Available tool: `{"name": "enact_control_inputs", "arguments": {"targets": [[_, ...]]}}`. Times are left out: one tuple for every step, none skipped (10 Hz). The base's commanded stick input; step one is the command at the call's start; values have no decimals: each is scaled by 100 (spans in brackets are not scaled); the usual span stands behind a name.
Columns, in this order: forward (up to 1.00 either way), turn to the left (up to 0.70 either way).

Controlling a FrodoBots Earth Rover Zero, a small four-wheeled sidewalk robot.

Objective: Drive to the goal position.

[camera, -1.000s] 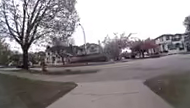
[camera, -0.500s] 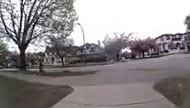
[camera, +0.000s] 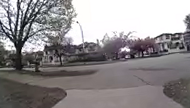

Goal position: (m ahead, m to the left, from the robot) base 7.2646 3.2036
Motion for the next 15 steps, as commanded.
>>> {"name": "enact_control_inputs", "arguments": {"targets": [[0, 0], [35, 0], [85, 0], [85, 0], [85, 0], [85, 0], [85, 0], [85, 0], [85, 0], [85, 0], [85, 0], [85, 0], [85, 0], [85, 0], [85, 0]]}}
